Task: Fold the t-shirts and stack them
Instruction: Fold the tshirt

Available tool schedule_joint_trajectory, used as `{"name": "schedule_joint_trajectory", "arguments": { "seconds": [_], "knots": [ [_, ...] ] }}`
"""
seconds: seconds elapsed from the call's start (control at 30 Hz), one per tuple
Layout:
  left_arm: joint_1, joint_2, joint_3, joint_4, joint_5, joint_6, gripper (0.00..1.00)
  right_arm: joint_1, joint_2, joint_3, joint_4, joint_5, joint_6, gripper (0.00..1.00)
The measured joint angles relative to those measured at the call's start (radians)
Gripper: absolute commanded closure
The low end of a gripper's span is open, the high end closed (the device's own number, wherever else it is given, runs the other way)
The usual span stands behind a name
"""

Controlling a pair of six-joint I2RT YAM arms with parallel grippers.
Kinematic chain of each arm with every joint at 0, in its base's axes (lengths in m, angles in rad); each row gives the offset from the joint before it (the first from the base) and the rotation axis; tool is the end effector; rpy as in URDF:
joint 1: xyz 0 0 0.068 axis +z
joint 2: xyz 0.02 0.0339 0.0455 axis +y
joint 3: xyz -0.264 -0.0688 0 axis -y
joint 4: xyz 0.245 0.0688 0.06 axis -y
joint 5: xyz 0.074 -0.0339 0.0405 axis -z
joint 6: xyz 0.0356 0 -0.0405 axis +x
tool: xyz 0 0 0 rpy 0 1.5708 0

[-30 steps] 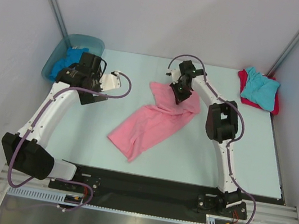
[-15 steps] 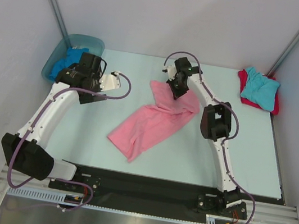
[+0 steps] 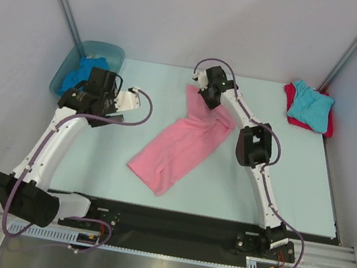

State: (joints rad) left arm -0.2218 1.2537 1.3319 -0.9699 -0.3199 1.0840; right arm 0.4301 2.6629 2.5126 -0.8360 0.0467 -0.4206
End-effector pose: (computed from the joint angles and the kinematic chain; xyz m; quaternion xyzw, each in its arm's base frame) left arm 0.2414 -0.0430 0.3594 0.5234 0.7716 0.2738 0.2360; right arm 0.5151 0.2345 0.1664 -0.3889 0.8748 -0.0210 0.2881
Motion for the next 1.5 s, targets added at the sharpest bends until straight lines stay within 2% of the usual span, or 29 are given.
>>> {"name": "schedule_joint_trajectory", "arguments": {
  "seconds": [0.17, 0.6, 0.67, 0.77, 0.8, 0.9, 1.0, 1.1, 1.2, 1.27, 1.3, 1.33, 1.4, 1.5],
  "knots": [
    [-0.002, -0.020, -0.018, -0.003, -0.014, 0.000, 0.00, -0.003, 0.030, -0.002, 0.154, 0.095, -0.066, 1.00],
    [-0.021, -0.050, -0.029, -0.004, -0.035, 0.000, 0.00, -0.015, 0.111, -0.063, 0.615, 0.330, -0.364, 1.00],
    [-0.023, -0.056, -0.035, -0.003, -0.036, -0.001, 0.00, -0.019, 0.111, -0.080, 0.665, 0.359, -0.383, 0.94],
    [-0.024, -0.068, -0.056, 0.003, -0.036, -0.001, 0.00, -0.022, 0.105, -0.107, 0.715, 0.384, -0.381, 0.63],
    [-0.024, -0.072, -0.064, 0.005, -0.036, -0.001, 0.00, -0.023, 0.099, -0.117, 0.714, 0.390, -0.373, 0.46],
    [-0.025, -0.092, -0.104, 0.035, -0.041, -0.002, 0.00, -0.021, 0.060, -0.140, 0.697, 0.396, -0.345, 0.39],
    [-0.024, -0.121, -0.176, 0.117, -0.072, -0.003, 0.00, 0.001, -0.041, -0.176, 0.598, 0.367, -0.283, 0.32],
    [-0.007, -0.134, -0.240, 0.208, -0.095, -0.028, 0.00, 0.045, -0.172, -0.185, 0.494, 0.310, -0.220, 0.31],
    [0.028, -0.136, -0.263, 0.275, -0.092, -0.077, 0.00, 0.104, -0.317, -0.186, 0.394, 0.206, -0.173, 0.34],
    [0.044, -0.146, -0.291, 0.327, -0.085, -0.101, 0.00, 0.146, -0.436, -0.224, 0.318, 0.100, -0.157, 0.47],
    [0.047, -0.157, -0.312, 0.352, -0.078, -0.112, 0.00, 0.165, -0.483, -0.248, 0.282, 0.053, -0.155, 0.69],
    [0.049, -0.168, -0.338, 0.373, -0.065, -0.119, 0.00, 0.186, -0.536, -0.287, 0.244, -0.005, -0.159, 0.84],
    [0.049, -0.182, -0.383, 0.400, -0.034, -0.136, 0.00, 0.222, -0.622, -0.373, 0.161, -0.109, -0.154, 1.00],
    [0.049, -0.179, -0.424, 0.439, 0.005, -0.164, 0.00, 0.244, -0.653, -0.480, 0.047, -0.205, -0.153, 1.00]
  ]
}}
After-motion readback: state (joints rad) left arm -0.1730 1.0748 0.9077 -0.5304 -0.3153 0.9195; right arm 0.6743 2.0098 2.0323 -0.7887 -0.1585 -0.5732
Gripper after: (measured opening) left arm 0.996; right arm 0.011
